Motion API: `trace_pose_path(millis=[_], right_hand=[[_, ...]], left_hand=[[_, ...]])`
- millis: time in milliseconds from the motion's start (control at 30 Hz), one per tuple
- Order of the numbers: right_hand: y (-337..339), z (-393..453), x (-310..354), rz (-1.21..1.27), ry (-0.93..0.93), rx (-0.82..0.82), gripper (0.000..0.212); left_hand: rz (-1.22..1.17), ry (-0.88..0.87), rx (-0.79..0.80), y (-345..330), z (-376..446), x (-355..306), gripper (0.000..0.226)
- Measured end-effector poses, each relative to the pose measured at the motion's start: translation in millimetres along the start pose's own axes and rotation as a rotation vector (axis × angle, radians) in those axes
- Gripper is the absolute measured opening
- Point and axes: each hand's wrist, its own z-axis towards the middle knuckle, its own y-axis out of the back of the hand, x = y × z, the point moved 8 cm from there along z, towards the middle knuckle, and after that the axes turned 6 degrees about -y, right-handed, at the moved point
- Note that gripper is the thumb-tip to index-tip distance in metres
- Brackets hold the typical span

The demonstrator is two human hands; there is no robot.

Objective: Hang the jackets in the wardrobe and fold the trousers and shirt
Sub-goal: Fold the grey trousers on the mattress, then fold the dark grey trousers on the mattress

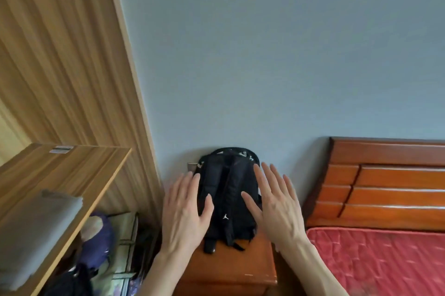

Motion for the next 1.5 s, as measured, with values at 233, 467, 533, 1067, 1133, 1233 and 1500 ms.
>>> trace_pose_path(millis=[233, 467, 533, 1067, 1133, 1233, 1500], right_hand=[[75.5, -83.1, -150.0, -0.072, -0.27, -0.06, 0.072], [157.2, -203.2, -281.8, -0.153, -0.535, -0.099, 0.073], [178.7, -240.8, -315.1, -0.171, -0.608, -0.105, 0.074], [303.1, -525.3, -457.6, -0.333, -1.209, -0.229, 0.081], [309.7, -550.2, -468.7, -0.354, -1.276, -0.239, 0.081], [318.4, -579.5, -489.7, -0.39, -1.371, -0.242, 0.077], [340.8, -609.6, -562.1, -0.474, -1.537, -0.233, 0.074]], left_hand=[[-0.154, -0.214, 0.091, -43.0, -6.0, -170.6, 0.062], [-0.301, -0.419, 0.193, -83.5, -54.7, -345.8, 0.066], [-0.349, -0.477, 0.22, -91.3, -73.7, -394.6, 0.067], [-0.634, -1.017, 0.424, -109.1, -237.9, -697.7, 0.062], [-0.653, -1.08, 0.451, -113.2, -255.3, -727.4, 0.062], [-0.667, -1.152, 0.491, -123.2, -273.3, -770.0, 0.062], [-0.763, -1.24, 0.566, -166.9, -279.8, -868.9, 0.06]])
